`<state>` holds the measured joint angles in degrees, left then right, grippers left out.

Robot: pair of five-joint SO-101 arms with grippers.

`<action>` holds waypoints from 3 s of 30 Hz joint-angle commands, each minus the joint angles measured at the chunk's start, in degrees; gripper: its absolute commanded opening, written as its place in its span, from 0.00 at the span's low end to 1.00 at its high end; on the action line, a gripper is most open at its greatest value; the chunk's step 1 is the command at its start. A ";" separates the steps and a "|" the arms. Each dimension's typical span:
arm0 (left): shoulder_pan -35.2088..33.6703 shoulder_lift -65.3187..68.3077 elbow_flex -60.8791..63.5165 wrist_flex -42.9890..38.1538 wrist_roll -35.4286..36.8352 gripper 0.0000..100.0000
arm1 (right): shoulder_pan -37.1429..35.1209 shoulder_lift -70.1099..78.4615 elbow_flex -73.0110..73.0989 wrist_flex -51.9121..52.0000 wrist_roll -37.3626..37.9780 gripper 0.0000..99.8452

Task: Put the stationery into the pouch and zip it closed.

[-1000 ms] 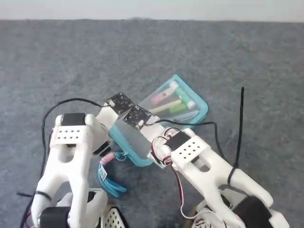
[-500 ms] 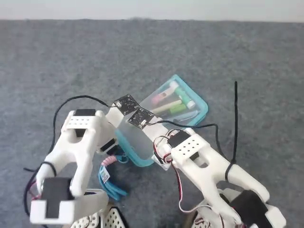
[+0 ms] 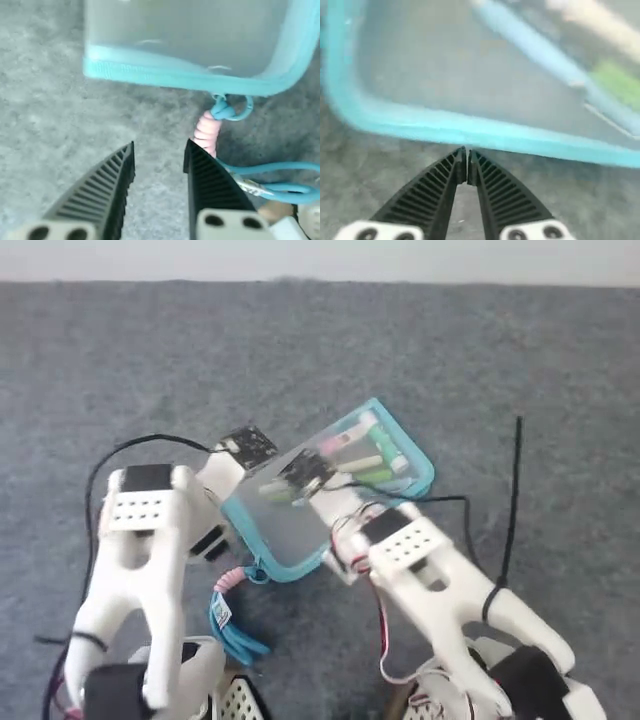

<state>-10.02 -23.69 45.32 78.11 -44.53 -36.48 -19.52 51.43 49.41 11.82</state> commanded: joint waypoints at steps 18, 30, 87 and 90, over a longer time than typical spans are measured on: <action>9.05 6.51 10.95 -10.73 -3.87 0.17 | 10.15 -0.92 -4.04 2.07 -2.29 0.01; 9.23 16.18 9.19 -15.38 -2.73 0.06 | 10.15 -1.10 -4.04 2.33 -2.29 0.01; 30.86 -14.51 -30.11 -0.70 51.52 0.01 | -3.03 -80.04 25.32 7.52 11.96 0.18; 30.86 -14.68 -30.11 1.05 53.98 0.01 | -2.86 -79.78 25.67 4.53 12.04 0.18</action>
<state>20.31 -36.09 18.59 78.81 5.49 -39.82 -98.37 77.19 58.20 22.99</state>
